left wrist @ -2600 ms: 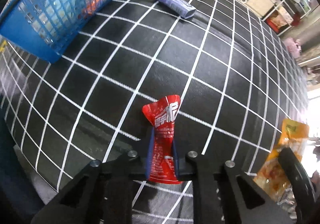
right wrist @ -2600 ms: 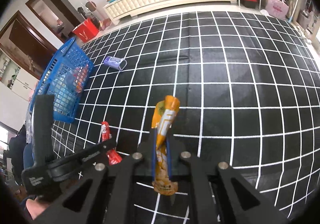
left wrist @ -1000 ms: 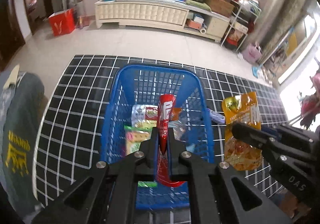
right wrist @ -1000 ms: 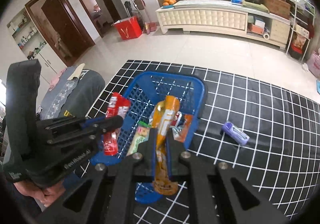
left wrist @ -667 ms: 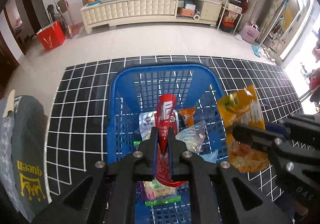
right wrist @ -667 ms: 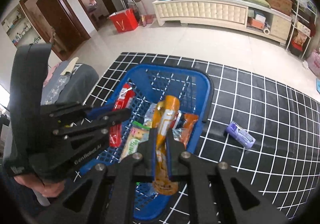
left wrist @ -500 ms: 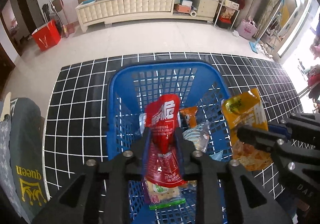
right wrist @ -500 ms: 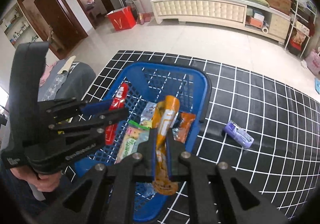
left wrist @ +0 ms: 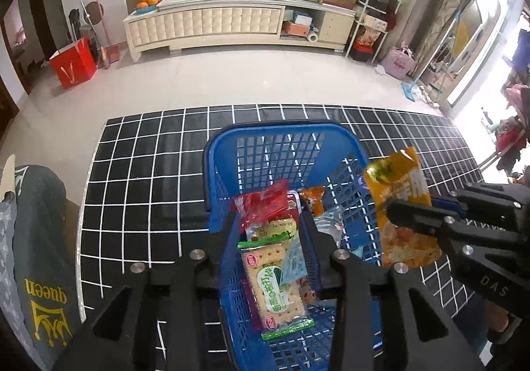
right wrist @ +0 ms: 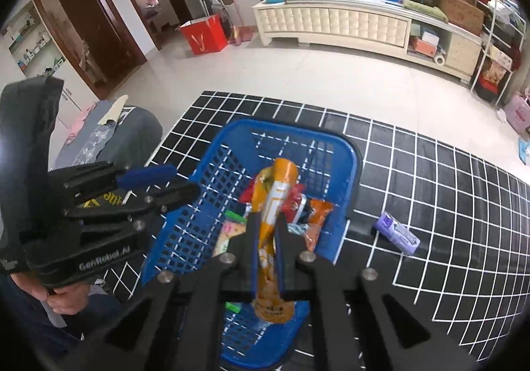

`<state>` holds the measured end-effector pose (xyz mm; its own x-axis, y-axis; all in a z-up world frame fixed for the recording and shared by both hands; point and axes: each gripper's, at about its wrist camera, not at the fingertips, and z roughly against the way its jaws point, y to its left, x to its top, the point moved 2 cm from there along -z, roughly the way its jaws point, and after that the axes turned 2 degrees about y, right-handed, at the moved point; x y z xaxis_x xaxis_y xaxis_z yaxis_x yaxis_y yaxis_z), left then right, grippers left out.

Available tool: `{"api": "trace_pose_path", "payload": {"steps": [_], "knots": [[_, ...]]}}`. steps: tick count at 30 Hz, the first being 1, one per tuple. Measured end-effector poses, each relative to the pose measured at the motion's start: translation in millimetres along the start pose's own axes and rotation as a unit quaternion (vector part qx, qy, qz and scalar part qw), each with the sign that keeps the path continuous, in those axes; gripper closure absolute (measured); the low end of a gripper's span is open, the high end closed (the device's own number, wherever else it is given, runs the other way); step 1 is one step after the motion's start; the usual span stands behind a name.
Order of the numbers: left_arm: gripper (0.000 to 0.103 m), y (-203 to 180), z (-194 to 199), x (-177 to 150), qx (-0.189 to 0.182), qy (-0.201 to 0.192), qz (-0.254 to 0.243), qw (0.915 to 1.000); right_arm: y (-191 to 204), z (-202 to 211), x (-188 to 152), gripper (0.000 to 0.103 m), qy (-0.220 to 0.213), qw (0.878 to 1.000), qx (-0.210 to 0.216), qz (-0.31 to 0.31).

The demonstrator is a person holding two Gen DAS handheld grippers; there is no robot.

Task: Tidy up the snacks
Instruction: 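Open both grippers to drop the snacks into the basket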

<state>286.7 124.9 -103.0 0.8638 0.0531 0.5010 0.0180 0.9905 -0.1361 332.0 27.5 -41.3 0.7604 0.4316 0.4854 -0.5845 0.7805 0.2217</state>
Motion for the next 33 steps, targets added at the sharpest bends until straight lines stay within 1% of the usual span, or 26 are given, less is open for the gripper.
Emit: {"api": "trace_pose_path", "payload": {"steps": [4, 5, 11, 15, 16, 19, 22, 25, 26, 27, 28, 29, 30, 33], "knots": [[0.067, 7.8, 7.8, -3.6, 0.008, -0.009, -0.004, 0.9999, 4.9, -12.2, 11.3, 0.091, 0.006, 1.000, -0.005, 0.002], [0.067, 11.5, 8.0, -4.1, 0.016, -0.015, 0.002, 0.9998, 6.0, -17.5, 14.1, 0.091, 0.009, 1.000, -0.008, 0.003], [0.067, 34.9, 4.0, -8.2, 0.010, -0.012, 0.026, 0.9995, 8.4, -52.7, 20.7, 0.091, 0.033, 0.999, -0.016, 0.004], [0.067, 45.0, -3.9, -11.5, 0.006, -0.008, 0.038, 0.9992, 7.9, -69.1, 22.6, 0.091, 0.044, 0.999, -0.017, 0.001], [0.067, 47.2, -6.6, -12.4, 0.005, -0.006, 0.040, 0.9992, 8.8, -72.6, 22.6, 0.091, 0.046, 0.999, -0.021, 0.005], [0.067, 50.1, -12.7, -14.9, 0.002, -0.002, 0.040, 0.9992, 9.9, -79.3, 22.3, 0.091, 0.050, 0.999, -0.015, 0.006], [0.067, 50.5, -15.8, -15.6, 0.000, 0.000, 0.045, 0.9990, 10.6, -81.1, 23.6, 0.091, 0.047, 0.999, -0.024, 0.013], [0.067, 48.9, -15.5, -14.8, -0.001, -0.001, 0.047, 0.9989, 12.3, -80.7, 22.7, 0.079, 0.052, 0.998, -0.029, 0.026], [0.067, 47.3, -15.1, -14.8, 0.000, -0.001, 0.047, 0.9989, 12.1, -79.6, 22.5, 0.071, 0.050, 0.998, -0.031, 0.028], [0.067, 45.7, -14.7, -14.7, 0.001, -0.001, 0.045, 0.9990, 11.4, -77.7, 22.8, 0.062, 0.049, 0.998, -0.034, 0.027], [0.067, 44.9, -14.4, -15.1, 0.002, -0.001, 0.044, 0.9990, 10.7, -76.1, 23.2, 0.056, 0.047, 0.998, -0.035, 0.025], [0.067, 44.2, -13.9, -14.6, 0.003, -0.001, 0.044, 0.9990, 9.1, -72.4, 22.9, 0.045, 0.043, 0.998, -0.034, 0.023], [0.067, 42.7, -12.8, -14.6, 0.003, -0.001, 0.044, 0.9990, 8.0, -68.9, 22.8, 0.040, 0.040, 0.998, -0.033, 0.022], [0.067, 35.4, -7.0, -15.6, 0.004, 0.001, 0.044, 0.9990, 6.0, -53.7, 19.9, 0.037, 0.032, 0.999, -0.028, 0.026]]}}
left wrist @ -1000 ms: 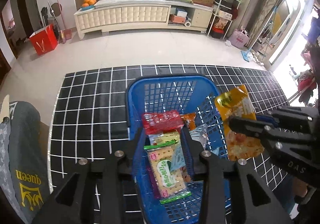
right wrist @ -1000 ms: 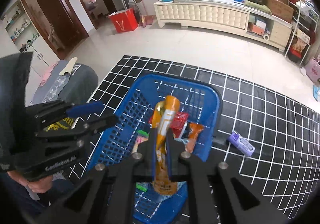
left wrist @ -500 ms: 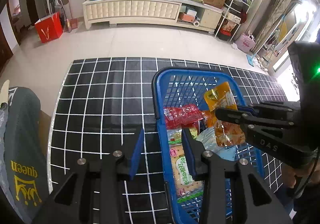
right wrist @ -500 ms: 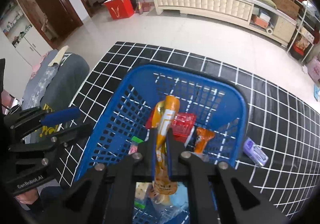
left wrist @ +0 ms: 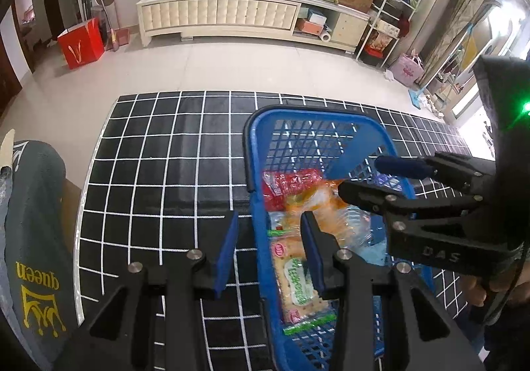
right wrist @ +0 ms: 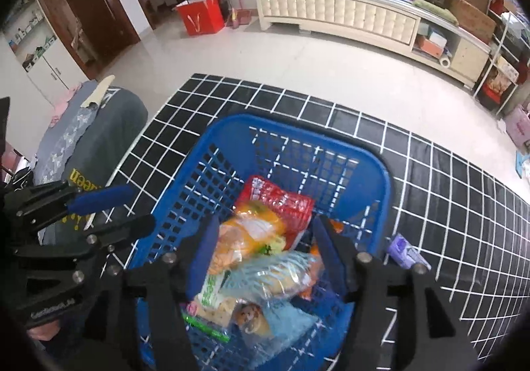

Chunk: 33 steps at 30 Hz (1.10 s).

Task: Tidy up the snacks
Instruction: 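Open both grippers to drop the snacks into the basket, then move the right gripper to the purple Doublemint roll and grasp it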

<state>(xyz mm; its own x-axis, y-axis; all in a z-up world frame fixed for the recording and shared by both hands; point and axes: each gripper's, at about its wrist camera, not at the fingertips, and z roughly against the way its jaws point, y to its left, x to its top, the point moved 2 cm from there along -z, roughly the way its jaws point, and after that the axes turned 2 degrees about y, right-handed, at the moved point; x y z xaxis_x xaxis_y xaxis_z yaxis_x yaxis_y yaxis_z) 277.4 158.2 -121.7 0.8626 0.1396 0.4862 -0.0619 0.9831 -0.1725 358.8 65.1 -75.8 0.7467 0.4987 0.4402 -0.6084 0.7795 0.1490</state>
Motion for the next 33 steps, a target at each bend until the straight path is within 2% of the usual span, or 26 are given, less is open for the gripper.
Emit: {"api": "trace_pose_path", "payload": {"steps": [8, 9, 10, 12, 17, 19, 24, 27, 33], "knots": [[0.063, -37.7, 28.9, -6.8, 0.004, -0.007, -0.007, 0.9999, -34.3, 58.9, -26.2, 0.031, -0.033, 0.999, -0.009, 0.000], [0.060, -45.6, 32.8, -7.7, 0.008, -0.010, -0.011, 0.9999, -38.6, 63.4, -28.9, 0.030, -0.036, 0.999, -0.010, -0.001], [0.052, -52.2, 35.8, -8.4, 0.011, -0.013, -0.013, 0.9998, -45.9, 69.4, -33.4, 0.029, -0.038, 0.999, -0.013, -0.002], [0.045, -68.3, 41.5, -9.9, 0.012, -0.022, -0.020, 0.9995, -62.1, 79.6, -41.0, 0.027, -0.043, 0.999, -0.023, -0.007], [0.042, -101.2, 37.1, -10.0, 0.007, -0.020, -0.025, 0.9995, -103.0, 89.9, -56.0, 0.022, -0.046, 0.998, -0.034, -0.029], [0.034, -110.1, 31.4, -8.2, 0.003, -0.018, -0.028, 0.9994, -115.1, 87.0, -59.4, 0.019, -0.040, 0.998, -0.036, -0.033], [0.033, -131.6, 6.0, -6.1, 0.012, -0.002, -0.040, 0.9991, -140.1, 66.8, -64.5, 0.018, -0.016, 0.998, -0.035, -0.040], [0.029, -130.8, -11.9, -3.7, 0.016, 0.019, -0.036, 0.9990, -149.2, 43.4, -67.8, 0.018, 0.008, 0.999, -0.027, -0.034], [0.029, -115.9, -38.0, 2.1, 0.029, 0.040, -0.020, 0.9986, -158.8, -7.4, -72.1, 0.018, 0.043, 0.998, -0.043, -0.014]]}}
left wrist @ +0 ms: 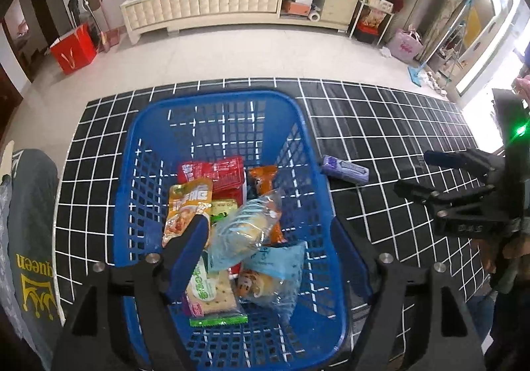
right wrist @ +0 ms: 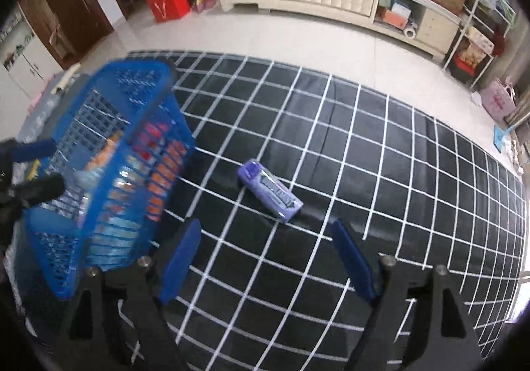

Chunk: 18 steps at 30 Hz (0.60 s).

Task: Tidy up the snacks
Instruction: 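Move the right gripper to the purple Doublemint roll and grasp it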

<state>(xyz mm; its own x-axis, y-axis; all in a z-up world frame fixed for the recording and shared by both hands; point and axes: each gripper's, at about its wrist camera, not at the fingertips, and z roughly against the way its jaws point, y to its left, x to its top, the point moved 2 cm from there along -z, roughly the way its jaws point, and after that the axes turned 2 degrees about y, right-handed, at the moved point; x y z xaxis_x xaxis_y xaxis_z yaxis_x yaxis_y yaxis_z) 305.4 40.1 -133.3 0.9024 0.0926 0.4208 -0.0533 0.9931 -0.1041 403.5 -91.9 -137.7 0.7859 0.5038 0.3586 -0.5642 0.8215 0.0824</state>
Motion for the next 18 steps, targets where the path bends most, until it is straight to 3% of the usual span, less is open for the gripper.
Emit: {"api": "trace_pose_path", "payload": {"steps": [12, 18], "knots": [[0.029, 1.1, -29.9, 9.4, 0.042, -0.008, -0.035, 0.9985, -8.6, -57.2, 14.1, 0.018, 0.012, 1.000, 0.002, 0.022], [0.029, 1.8, -37.6, 17.9, 0.046, -0.012, -0.038, 0.9981, -10.4, -78.9, 15.7, 0.018, 0.026, 0.999, 0.013, 0.019]]}}
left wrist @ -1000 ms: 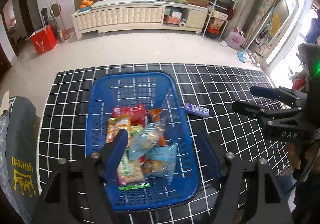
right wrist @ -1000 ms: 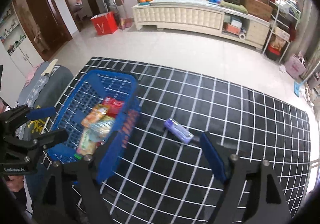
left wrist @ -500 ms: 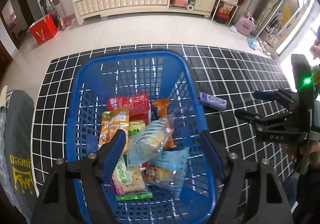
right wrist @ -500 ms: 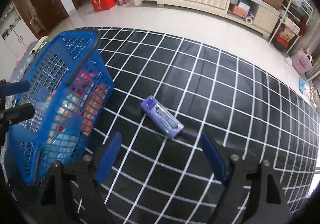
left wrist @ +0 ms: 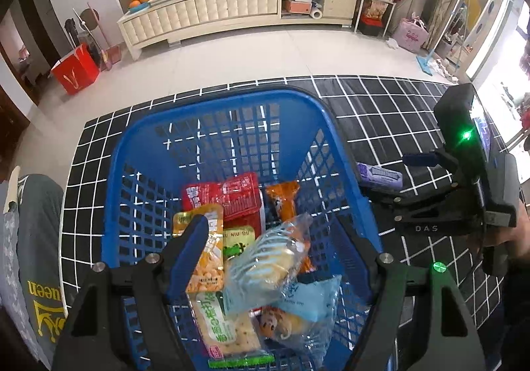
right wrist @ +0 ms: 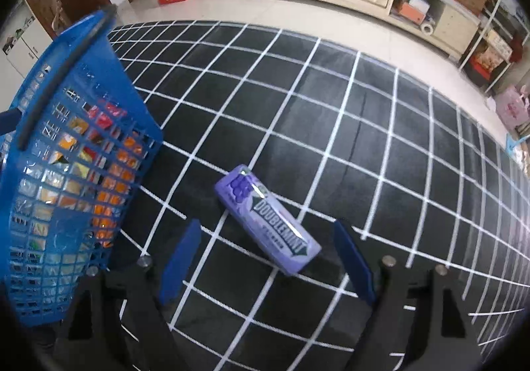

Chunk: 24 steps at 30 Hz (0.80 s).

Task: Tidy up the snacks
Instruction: 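Move the right gripper to the purple Doublemint roll and grasp it, then carry the purple Doublemint roll into the blue basket with the right gripper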

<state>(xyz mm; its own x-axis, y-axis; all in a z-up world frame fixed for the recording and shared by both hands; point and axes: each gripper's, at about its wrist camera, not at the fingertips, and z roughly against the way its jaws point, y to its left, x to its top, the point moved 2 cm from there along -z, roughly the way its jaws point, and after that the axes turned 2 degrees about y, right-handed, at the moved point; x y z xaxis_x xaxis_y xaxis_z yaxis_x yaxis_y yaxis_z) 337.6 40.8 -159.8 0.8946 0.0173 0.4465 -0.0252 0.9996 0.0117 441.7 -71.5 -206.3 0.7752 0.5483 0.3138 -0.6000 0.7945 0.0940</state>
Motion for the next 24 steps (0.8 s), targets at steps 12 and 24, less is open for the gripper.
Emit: {"api": "trace_pose_path", "payload": {"steps": [12, 24], "knots": [[0.029, 8.9, -21.6, 1.3, -0.008, 0.027, 0.014, 0.9995, 16.4, -10.1, -8.4, 0.064, -0.001, 0.998, -0.026, 0.051], [0.029, 16.9, -1.9, -11.9, -0.023, 0.019, 0.023, 0.9993, 41.0, 40.4, -23.6, 0.068, -0.037, 0.998, -0.033, 0.041]]}}
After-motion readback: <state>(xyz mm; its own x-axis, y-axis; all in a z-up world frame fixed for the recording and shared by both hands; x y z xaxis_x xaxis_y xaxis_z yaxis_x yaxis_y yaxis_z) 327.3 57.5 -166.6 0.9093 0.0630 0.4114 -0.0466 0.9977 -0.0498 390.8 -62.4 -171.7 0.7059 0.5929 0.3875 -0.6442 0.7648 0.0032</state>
